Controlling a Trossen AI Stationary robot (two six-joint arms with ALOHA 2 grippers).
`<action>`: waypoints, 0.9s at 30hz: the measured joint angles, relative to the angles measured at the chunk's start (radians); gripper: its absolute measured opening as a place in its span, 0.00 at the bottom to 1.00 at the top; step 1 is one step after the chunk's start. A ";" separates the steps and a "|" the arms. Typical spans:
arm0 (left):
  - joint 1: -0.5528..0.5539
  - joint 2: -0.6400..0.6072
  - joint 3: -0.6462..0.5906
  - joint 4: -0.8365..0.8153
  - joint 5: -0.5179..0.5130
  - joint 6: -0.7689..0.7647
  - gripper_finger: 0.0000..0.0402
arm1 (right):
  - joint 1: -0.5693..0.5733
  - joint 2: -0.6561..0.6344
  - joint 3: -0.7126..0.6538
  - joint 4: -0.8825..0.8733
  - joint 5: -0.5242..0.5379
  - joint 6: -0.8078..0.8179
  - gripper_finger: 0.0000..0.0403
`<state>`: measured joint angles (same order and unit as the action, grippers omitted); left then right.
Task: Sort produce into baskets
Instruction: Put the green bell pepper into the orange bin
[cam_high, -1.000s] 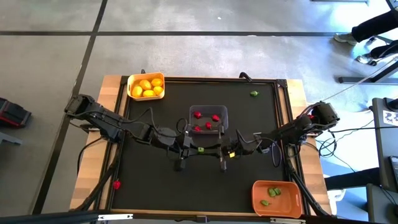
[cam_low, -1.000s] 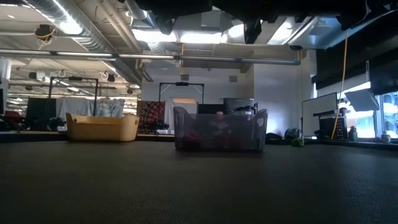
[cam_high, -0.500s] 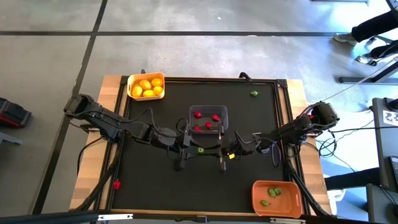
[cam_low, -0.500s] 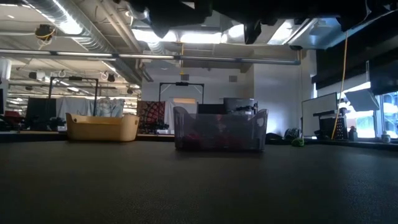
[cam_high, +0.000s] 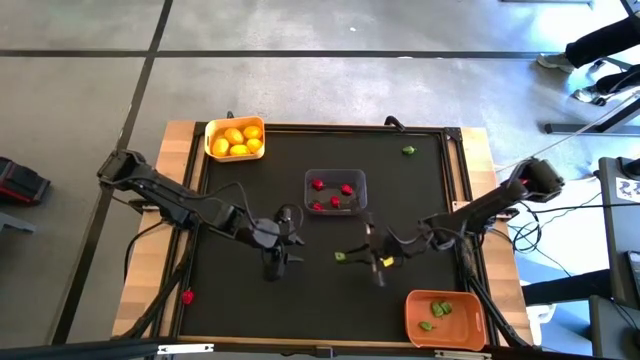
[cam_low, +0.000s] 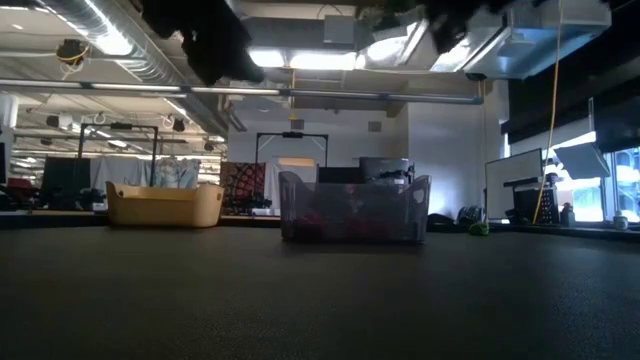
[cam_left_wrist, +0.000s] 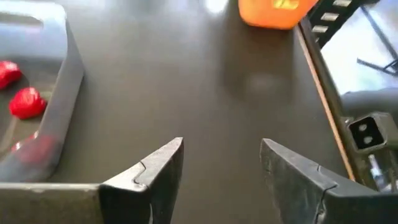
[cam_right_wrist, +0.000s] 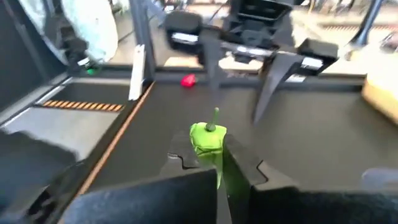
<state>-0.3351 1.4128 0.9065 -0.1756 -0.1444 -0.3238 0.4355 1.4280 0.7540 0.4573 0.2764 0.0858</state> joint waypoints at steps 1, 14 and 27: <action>0.000 0.001 -0.006 -0.003 -0.001 -0.006 0.52 | 0.014 -0.022 0.000 -0.039 0.000 0.016 0.01; 0.002 0.002 -0.032 0.004 -0.024 -0.038 0.52 | 0.270 -0.251 0.000 -0.519 -0.009 0.516 0.00; 0.003 0.002 -0.032 0.004 -0.026 -0.035 0.52 | 0.514 -0.285 0.000 -0.756 -0.165 1.262 0.00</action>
<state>-0.3321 1.4147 0.8749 -0.1719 -0.1701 -0.3584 0.9490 1.1427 0.7544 -0.2988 0.1116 1.3474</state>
